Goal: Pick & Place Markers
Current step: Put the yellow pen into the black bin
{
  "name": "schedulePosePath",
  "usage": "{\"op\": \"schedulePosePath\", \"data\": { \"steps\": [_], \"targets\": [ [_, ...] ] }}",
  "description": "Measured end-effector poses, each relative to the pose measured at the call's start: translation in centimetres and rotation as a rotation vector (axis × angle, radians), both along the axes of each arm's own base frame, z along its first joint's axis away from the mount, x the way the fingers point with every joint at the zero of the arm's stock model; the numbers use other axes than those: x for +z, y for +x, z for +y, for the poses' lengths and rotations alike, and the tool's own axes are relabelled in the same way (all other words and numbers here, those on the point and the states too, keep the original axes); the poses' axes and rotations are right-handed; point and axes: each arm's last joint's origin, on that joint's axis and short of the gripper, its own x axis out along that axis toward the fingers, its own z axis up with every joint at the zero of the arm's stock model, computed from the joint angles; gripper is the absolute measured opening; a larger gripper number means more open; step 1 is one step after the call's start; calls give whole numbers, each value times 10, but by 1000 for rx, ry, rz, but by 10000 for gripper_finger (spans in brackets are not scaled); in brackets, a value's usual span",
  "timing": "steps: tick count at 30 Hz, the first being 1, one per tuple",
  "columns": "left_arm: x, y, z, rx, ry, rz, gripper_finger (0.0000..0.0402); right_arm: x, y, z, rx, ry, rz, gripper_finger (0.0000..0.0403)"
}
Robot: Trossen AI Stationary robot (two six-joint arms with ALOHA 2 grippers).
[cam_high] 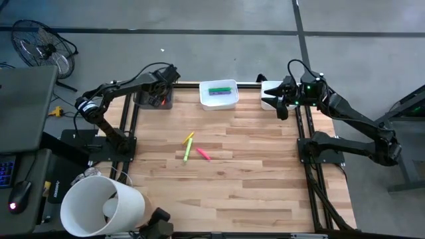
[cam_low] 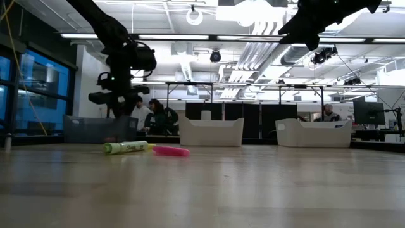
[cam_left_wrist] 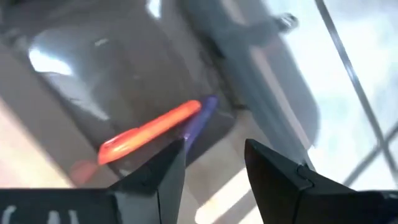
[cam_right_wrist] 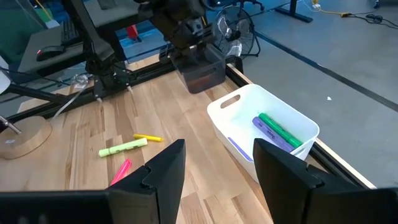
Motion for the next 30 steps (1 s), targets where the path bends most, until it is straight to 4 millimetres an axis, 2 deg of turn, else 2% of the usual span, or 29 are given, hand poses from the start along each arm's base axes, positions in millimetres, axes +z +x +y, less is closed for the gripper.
{"op": "schedulePosePath", "data": {
  "steps": [7, 12, 21, 30],
  "targets": [
    [5, 13, 4, -358, 68, 71, 163, 0, 0, 0, 1, -1, 0, 179],
    [19, 22, -8, -548, 141, 134, 163, 0, 0, 0, 0, 0, 0, 179],
    [43, 40, -48, -816, 243, 201, 163, 0, 0, 0, -4, 11, -4, 179],
    [42, 66, -93, -1027, 248, 195, 163, 0, 0, 0, -4, 9, -3, 179]
  ]
}}
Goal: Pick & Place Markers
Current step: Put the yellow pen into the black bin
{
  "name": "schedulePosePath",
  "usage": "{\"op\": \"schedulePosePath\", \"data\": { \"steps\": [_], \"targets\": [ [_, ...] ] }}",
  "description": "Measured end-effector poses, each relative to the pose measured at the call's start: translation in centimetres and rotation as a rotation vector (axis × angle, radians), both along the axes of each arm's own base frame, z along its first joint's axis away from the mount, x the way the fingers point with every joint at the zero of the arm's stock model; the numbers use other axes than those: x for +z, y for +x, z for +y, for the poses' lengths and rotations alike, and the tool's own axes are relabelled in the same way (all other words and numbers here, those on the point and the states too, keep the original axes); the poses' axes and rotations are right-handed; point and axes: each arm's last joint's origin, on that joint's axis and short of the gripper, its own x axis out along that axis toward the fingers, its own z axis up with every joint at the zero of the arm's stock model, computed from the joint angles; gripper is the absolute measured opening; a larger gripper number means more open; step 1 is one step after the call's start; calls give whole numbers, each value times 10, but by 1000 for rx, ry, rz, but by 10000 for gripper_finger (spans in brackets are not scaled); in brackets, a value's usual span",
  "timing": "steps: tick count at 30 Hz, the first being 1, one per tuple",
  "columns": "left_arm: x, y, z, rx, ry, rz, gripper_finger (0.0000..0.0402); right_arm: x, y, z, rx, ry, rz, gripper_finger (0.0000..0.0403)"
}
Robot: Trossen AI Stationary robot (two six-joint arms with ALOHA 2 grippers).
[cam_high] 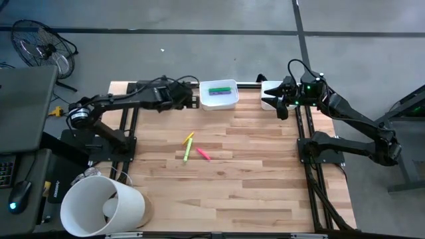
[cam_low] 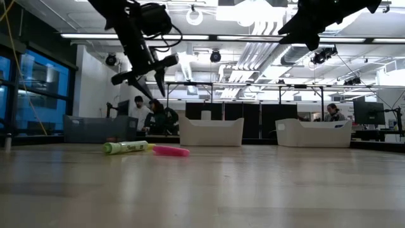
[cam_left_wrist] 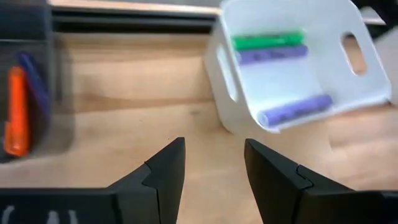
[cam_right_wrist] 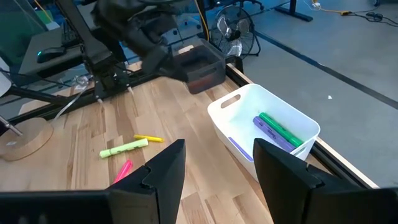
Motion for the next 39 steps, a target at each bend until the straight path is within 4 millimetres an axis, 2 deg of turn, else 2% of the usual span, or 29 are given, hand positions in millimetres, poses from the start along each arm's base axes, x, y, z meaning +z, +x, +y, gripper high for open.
{"op": "schedulePosePath", "data": {
  "steps": [10, 17, 31, 39],
  "targets": [
    [0, 18, -47, -234, 14, 30, 163, 0, 0, 0, 1, 0, 1, 179],
    [-4, 26, -68, -294, -49, 5, 163, 0, 0, 0, 1, 0, 2, 179],
    [-8, 27, -95, -398, -124, 31, 163, -1, 0, 0, 1, 2, 5, 179],
    [-15, 26, -98, -397, -210, 64, 163, -1, 0, 0, 1, 0, 7, 179]
  ]
}}
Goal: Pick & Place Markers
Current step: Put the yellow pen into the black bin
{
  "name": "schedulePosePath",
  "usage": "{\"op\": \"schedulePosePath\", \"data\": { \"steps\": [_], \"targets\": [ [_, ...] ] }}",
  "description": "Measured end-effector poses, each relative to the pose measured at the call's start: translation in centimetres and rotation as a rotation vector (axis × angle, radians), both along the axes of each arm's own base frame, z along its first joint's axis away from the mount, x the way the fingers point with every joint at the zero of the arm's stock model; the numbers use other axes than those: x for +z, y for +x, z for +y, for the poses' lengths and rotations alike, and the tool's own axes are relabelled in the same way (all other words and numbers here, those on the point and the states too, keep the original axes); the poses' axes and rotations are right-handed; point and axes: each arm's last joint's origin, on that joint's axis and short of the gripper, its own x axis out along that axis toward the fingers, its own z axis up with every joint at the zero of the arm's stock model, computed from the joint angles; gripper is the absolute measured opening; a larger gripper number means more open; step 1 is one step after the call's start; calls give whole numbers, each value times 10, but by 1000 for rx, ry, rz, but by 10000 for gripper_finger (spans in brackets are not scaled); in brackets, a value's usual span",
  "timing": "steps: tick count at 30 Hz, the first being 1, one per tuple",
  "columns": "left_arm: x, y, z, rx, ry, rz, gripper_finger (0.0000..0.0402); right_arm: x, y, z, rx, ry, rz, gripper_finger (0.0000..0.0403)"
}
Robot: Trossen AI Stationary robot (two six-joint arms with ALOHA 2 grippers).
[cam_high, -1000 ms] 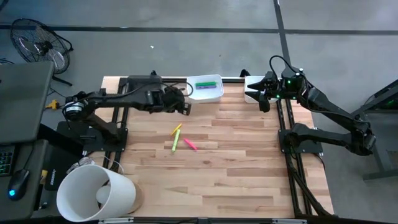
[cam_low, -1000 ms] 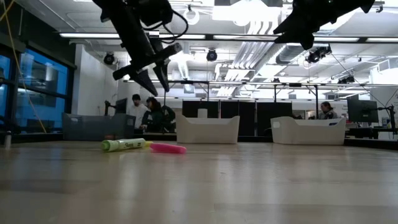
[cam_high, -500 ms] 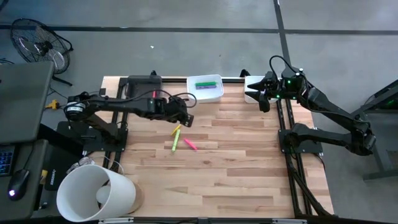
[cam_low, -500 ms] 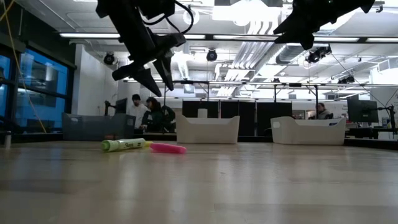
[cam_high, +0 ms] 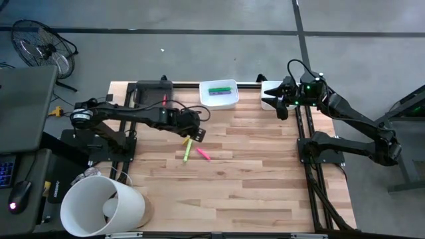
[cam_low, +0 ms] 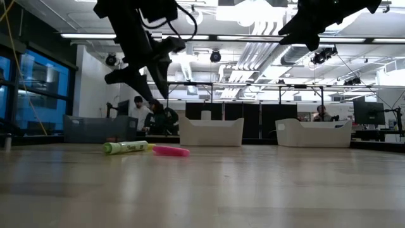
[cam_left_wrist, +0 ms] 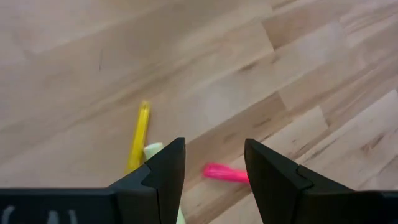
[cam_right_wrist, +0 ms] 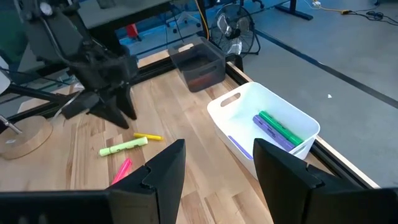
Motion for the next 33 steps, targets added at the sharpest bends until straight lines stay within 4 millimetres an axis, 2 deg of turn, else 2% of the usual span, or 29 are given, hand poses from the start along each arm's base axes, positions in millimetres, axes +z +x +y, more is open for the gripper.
{"op": "schedulePosePath", "data": {
  "steps": [9, 11, 16, 29, 33],
  "targets": [
    [-26, 9, -3, -119, -111, 107, 163, -1, 0, 0, 5, -9, 10, 179],
    [-32, 6, -3, -116, -119, 174, 163, -1, 0, 0, 7, -8, 16, 179],
    [-38, 0, -2, -93, -86, 272, 163, -3, -1, 1, 9, -3, 33, 179],
    [-40, -3, 1, -154, 42, 343, 163, -3, -1, 1, 10, 0, 37, 179],
    [-49, -3, 1, -160, 41, 402, 163, -3, -1, 1, 9, 1, 37, 179]
  ]
}}
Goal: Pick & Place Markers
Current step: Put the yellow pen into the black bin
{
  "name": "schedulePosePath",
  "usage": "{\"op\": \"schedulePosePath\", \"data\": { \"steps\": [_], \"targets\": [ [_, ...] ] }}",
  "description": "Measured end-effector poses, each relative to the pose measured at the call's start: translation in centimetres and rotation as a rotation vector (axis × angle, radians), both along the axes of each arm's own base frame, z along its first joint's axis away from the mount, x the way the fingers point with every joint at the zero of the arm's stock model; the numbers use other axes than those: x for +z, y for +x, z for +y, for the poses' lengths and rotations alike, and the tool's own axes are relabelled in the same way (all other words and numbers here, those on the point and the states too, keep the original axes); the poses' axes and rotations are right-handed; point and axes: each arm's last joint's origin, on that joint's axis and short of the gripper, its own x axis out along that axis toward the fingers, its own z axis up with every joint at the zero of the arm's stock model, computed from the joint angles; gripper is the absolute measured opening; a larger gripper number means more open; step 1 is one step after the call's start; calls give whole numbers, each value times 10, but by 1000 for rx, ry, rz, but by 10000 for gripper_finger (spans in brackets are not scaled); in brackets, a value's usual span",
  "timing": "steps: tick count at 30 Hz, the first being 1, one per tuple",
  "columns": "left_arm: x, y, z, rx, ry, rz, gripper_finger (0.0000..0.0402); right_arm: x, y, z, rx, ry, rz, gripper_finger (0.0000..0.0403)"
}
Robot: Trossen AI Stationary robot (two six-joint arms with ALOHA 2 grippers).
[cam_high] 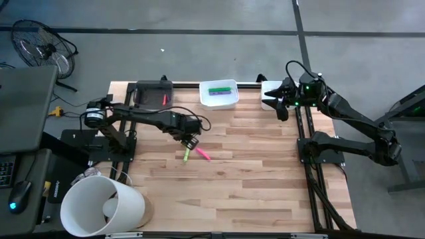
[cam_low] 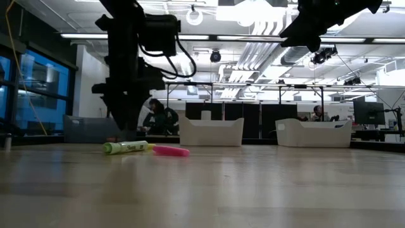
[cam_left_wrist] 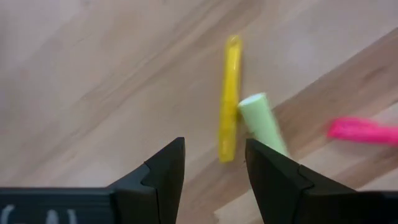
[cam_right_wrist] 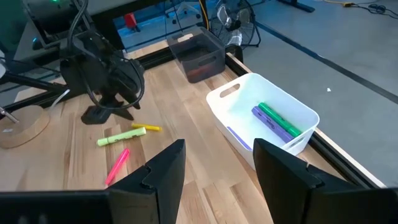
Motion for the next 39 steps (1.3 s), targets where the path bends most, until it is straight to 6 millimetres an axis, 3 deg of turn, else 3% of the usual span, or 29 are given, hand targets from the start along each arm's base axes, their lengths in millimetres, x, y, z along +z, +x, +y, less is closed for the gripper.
{"op": "schedulePosePath", "data": {
  "steps": [7, 20, 30, 39],
  "targets": [
    [-21, 11, -1, -62, -41, 38, 163, 0, 0, 0, -1, 3, 0, 179],
    [-41, 19, -1, -108, -93, 74, 163, -1, 0, 0, -1, 7, 5, 179],
    [-43, 19, -1, -90, -90, 75, 161, -1, 0, 0, -1, 8, 5, 179],
    [-43, 19, -1, -100, -93, 70, 88, -2, 0, 0, -1, 14, 13, 179]
  ]
}}
